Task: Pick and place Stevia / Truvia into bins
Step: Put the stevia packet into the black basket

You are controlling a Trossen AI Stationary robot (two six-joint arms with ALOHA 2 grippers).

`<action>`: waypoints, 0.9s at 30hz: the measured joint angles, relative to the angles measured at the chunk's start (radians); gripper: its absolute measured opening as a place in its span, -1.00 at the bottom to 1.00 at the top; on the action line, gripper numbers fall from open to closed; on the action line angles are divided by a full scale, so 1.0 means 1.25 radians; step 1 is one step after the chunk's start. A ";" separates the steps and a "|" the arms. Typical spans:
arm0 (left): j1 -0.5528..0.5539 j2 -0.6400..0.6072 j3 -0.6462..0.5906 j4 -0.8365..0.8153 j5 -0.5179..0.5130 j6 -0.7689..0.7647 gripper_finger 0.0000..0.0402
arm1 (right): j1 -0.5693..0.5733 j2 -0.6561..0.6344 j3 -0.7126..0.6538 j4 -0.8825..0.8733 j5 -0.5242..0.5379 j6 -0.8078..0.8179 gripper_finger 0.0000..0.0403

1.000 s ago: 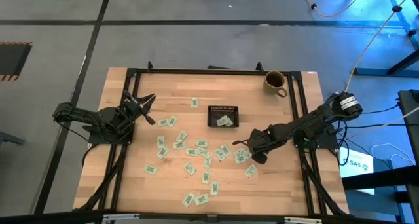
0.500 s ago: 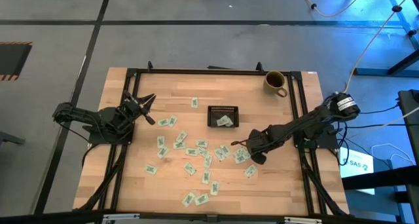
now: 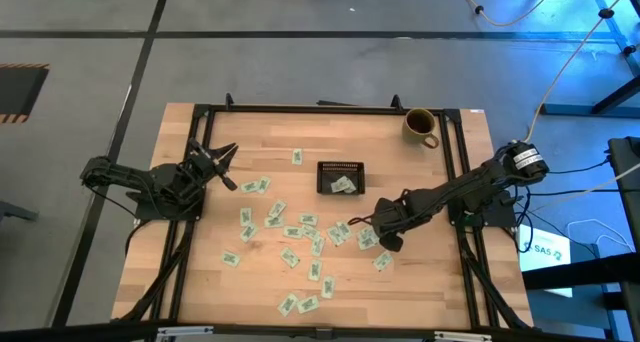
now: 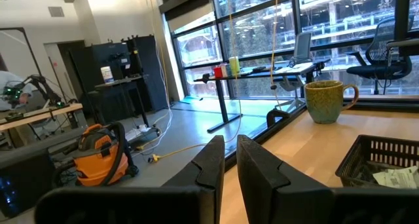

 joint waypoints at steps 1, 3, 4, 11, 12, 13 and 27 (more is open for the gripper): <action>0.000 0.000 0.000 0.000 0.000 0.000 -0.82 | 0.000 0.000 -0.006 0.004 -0.011 -0.001 -0.90; 0.000 0.000 0.000 0.000 0.000 0.000 -0.82 | 0.000 0.000 -0.016 0.018 -0.019 0.001 -0.83; 0.000 0.000 0.000 0.000 0.000 0.000 -0.82 | 0.000 -0.001 -0.022 0.022 -0.018 0.001 -0.79; 0.000 0.000 0.000 0.000 0.000 0.000 -0.82 | 0.000 -0.006 -0.076 0.055 -0.016 0.042 -0.63; 0.000 0.000 0.000 0.000 0.000 0.000 -0.82 | 0.000 -0.006 -0.082 0.062 -0.016 0.044 -0.63; 0.000 0.000 0.000 0.000 0.000 0.000 -0.82 | -0.001 -0.007 -0.088 0.069 -0.016 0.045 -0.64; 0.000 0.000 0.000 0.000 0.000 0.000 -0.82 | -0.001 -0.008 -0.079 0.062 -0.017 0.039 -0.98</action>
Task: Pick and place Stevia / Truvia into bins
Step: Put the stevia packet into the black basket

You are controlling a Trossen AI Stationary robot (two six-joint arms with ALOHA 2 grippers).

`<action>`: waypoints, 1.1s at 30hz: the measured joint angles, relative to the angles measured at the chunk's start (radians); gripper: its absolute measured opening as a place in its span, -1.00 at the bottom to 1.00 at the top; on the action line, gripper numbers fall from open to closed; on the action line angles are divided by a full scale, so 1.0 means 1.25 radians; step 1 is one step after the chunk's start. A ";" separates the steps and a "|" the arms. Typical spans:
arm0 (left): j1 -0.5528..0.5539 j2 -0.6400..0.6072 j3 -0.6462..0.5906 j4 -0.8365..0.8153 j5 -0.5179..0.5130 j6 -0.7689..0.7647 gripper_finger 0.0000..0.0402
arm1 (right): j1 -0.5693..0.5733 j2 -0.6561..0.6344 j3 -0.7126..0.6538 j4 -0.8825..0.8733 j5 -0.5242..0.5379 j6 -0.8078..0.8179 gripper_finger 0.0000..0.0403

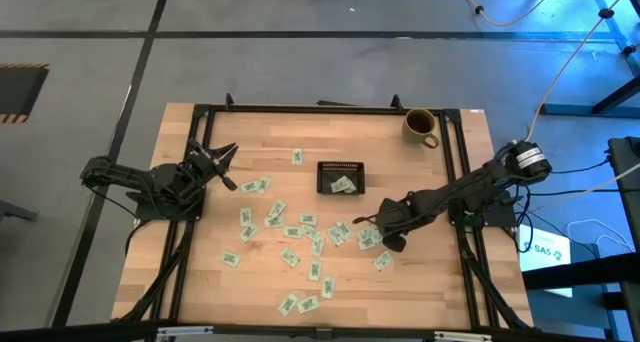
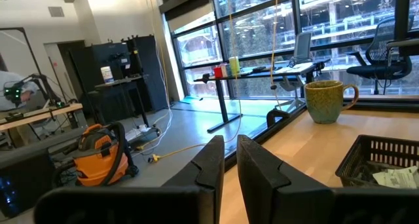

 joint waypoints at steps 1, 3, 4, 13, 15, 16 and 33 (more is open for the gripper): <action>0.000 0.000 0.000 0.000 0.000 0.000 -0.82 | 0.000 -0.003 0.012 -0.014 0.005 -0.004 -0.98; 0.000 0.000 0.000 0.000 0.000 0.000 -0.82 | -0.001 -0.006 0.038 -0.057 0.023 -0.024 -0.99; 0.000 0.000 0.000 0.000 0.000 0.000 -0.82 | -0.004 -0.014 0.056 -0.066 0.024 -0.040 -0.99; 0.000 0.000 0.000 0.000 0.000 0.000 -0.82 | -0.092 -0.033 0.231 -0.130 0.142 -0.205 -0.99; 0.000 0.000 0.000 0.000 0.000 0.000 -0.82 | -0.123 -0.032 0.265 -0.122 0.146 -0.264 -0.99; 0.000 0.000 0.000 0.000 0.000 0.000 -0.82 | -0.140 -0.033 0.279 -0.107 0.146 -0.290 -0.99; 0.000 0.000 0.000 0.000 0.000 0.000 -0.81 | -0.335 0.076 0.301 0.103 0.076 -0.506 -0.99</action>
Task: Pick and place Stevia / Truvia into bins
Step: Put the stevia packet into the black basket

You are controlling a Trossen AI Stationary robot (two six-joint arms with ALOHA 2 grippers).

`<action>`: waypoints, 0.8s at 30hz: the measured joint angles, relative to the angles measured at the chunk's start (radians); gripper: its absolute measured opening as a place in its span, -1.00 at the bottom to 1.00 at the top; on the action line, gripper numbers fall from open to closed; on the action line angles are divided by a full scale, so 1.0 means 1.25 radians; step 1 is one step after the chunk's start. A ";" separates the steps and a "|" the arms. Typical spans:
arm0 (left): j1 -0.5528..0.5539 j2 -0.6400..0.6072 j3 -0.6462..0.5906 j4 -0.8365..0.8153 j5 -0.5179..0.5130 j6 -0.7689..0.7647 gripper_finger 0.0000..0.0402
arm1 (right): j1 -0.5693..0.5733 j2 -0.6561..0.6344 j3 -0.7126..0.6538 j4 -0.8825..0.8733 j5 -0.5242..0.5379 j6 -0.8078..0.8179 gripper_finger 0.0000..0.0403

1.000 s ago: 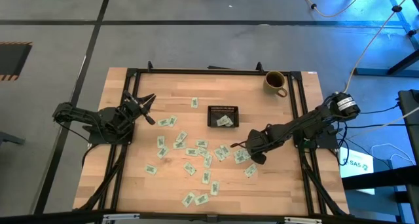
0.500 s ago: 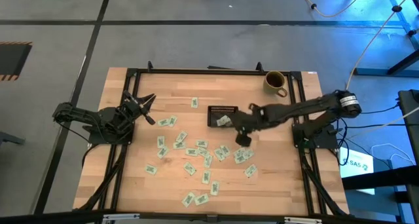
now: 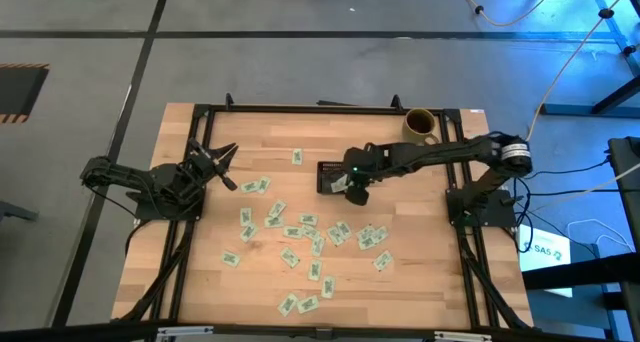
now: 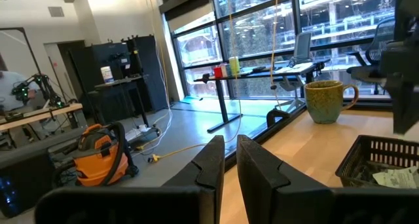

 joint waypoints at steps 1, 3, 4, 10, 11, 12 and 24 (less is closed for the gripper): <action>0.000 0.000 0.000 0.000 0.000 0.000 -0.81 | -0.001 0.013 0.000 0.000 0.000 0.000 -0.99; 0.000 0.000 0.000 0.000 0.000 0.000 -0.80 | -0.001 0.040 0.000 0.001 0.000 -0.001 -0.99; 0.000 0.000 0.000 0.000 0.000 0.000 -0.80 | -0.001 0.051 0.000 -0.001 0.000 -0.005 -0.99; 0.000 0.000 0.000 0.000 0.000 0.000 -0.81 | -0.001 0.072 0.000 0.002 0.000 -0.037 -0.99; 0.000 0.000 0.000 0.000 0.000 0.000 -0.82 | -0.001 0.072 0.000 0.004 -0.001 -0.037 -0.99; 0.000 0.000 0.000 0.000 0.000 0.000 -0.82 | -0.001 0.072 0.000 0.003 -0.001 -0.036 -0.99; 0.000 0.000 0.000 0.000 0.000 0.000 -0.82 | 0.001 0.070 0.000 0.002 -0.001 -0.036 -0.96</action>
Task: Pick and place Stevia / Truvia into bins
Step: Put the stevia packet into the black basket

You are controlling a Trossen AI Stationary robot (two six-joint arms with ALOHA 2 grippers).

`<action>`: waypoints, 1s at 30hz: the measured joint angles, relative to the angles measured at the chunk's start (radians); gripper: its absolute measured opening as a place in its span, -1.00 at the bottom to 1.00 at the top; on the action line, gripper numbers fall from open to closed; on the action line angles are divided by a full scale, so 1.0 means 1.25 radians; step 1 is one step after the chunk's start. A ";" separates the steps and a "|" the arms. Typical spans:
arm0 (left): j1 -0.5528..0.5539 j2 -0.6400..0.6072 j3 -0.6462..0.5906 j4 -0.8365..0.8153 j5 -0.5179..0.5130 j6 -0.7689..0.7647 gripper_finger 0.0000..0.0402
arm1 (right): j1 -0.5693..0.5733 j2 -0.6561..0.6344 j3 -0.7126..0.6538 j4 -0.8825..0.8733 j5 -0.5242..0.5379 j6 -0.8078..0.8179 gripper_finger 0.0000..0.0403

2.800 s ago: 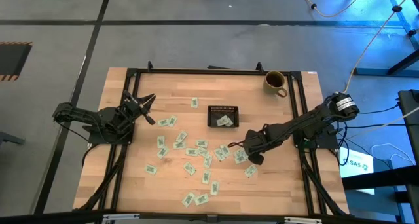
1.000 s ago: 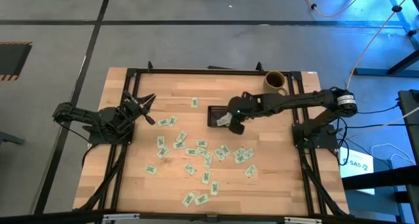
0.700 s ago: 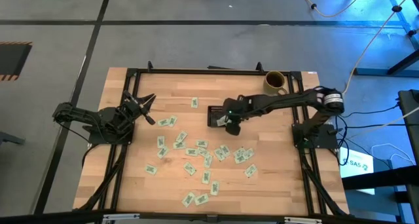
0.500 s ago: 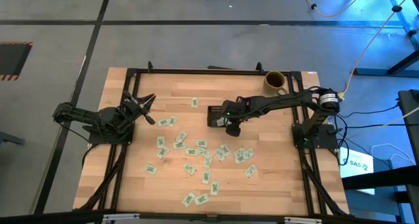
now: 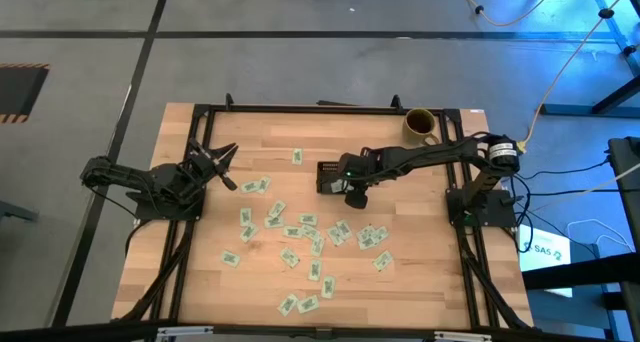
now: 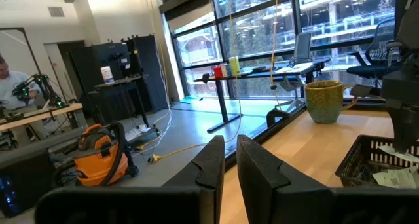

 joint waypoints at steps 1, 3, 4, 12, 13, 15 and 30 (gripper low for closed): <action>0.000 0.000 0.000 0.000 0.000 0.000 -0.82 | 0.000 0.000 0.000 0.000 0.000 -0.001 -0.93; 0.000 0.000 0.000 0.000 0.000 0.000 -0.82 | 0.000 0.000 0.000 0.000 0.000 -0.001 -0.85; 0.000 0.000 0.000 0.000 0.000 0.000 -0.81 | 0.000 0.000 0.000 -0.001 0.000 -0.001 -0.80; 0.000 0.000 0.000 0.000 0.000 0.000 -0.81 | 0.017 -0.052 0.014 -0.027 0.000 0.024 -0.54; 0.000 0.000 0.000 0.000 0.000 0.000 -0.81 | 0.027 -0.063 0.015 -0.041 -0.007 0.019 -0.53; 0.000 0.000 0.000 0.000 0.000 0.000 -0.82 | 0.050 -0.083 0.015 -0.068 -0.046 0.013 -0.52; 0.000 0.000 0.000 0.000 0.000 0.000 -0.82 | 0.315 -0.097 -0.055 -0.147 -0.107 0.157 -0.52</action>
